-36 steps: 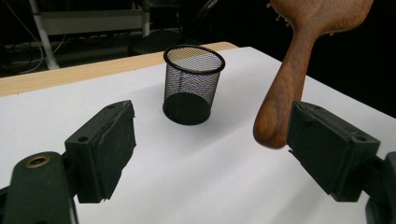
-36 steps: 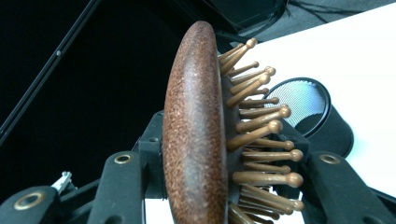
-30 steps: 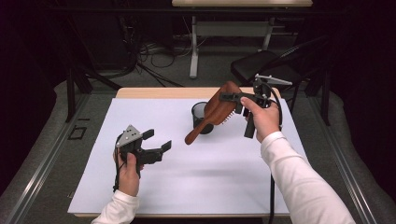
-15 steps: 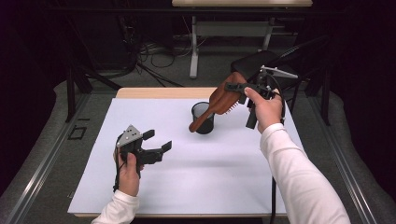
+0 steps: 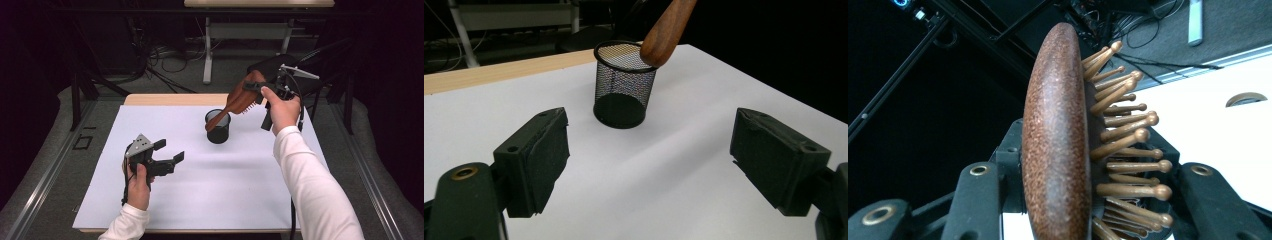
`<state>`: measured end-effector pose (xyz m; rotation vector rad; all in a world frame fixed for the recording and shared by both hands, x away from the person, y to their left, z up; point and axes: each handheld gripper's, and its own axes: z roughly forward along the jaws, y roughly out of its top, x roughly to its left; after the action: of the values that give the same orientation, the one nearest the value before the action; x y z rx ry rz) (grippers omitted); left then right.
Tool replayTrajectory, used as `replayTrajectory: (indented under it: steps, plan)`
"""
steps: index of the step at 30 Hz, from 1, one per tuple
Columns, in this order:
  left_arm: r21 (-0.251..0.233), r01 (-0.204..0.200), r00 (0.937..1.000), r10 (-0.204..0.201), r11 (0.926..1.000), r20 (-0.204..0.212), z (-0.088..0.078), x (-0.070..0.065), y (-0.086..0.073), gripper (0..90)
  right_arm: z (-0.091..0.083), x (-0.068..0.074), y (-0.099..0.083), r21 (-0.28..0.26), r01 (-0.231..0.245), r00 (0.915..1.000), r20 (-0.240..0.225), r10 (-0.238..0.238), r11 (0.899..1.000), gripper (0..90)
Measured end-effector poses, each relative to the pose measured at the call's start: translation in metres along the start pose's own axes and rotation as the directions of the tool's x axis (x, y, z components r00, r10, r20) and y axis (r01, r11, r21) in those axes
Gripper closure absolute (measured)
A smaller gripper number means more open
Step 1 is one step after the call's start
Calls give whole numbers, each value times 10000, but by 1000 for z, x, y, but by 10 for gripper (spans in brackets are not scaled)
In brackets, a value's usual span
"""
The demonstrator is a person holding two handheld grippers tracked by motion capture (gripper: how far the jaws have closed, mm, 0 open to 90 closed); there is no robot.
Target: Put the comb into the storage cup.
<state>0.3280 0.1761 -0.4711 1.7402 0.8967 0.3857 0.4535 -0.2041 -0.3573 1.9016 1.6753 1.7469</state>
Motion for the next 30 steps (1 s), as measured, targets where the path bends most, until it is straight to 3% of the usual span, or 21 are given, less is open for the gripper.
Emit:
replayTrajectory:
  steps: [15, 30]
  plan:
    - [-53, 73, 10000, -73, 10000, 14, -1, 1, 0, 160, 4, -4, 7, -786, 14, 9974, 721, 43, 9969, 496]
    - [-55, 97, 9999, -97, 9999, 40, -1, 2, 0, 160, 7, -9, 9, -1225, 90, 9925, 1224, 61, 9924, 496]
